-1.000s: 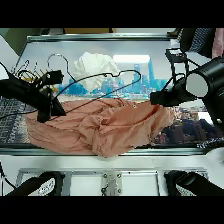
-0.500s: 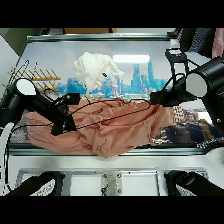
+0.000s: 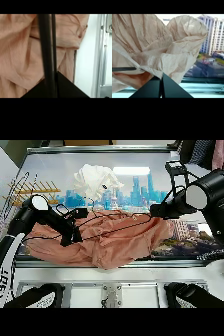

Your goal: Fold the clothes and pants, and hang the long-sleeved shirts on hangers.

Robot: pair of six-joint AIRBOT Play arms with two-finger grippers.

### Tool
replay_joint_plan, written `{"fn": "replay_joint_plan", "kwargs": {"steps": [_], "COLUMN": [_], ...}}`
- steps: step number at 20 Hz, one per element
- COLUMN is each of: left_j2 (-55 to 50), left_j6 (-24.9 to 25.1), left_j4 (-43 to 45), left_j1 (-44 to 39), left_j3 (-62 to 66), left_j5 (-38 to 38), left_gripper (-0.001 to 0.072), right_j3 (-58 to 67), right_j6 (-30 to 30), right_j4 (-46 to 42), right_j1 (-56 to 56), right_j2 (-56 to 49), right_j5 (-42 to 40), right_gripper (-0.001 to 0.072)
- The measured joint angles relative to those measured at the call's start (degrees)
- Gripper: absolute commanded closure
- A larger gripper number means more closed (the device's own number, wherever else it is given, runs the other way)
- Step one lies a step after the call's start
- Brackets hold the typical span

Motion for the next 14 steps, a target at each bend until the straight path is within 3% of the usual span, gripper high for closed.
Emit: {"fn": "replay_joint_plan", "kwargs": {"steps": [14], "left_j2": [-6.95], "left_j6": [0.85], "left_j4": [-4.96], "left_j1": [-6.16], "left_j3": [1.79], "left_j5": [2.4], "left_gripper": [0.07], "right_j3": [0.17], "right_j6": [-2.8], "right_j4": [0.83], "right_j1": [0.0], "right_j2": [0.07], "right_j5": [0.15], "right_gripper": [0.0702]}}
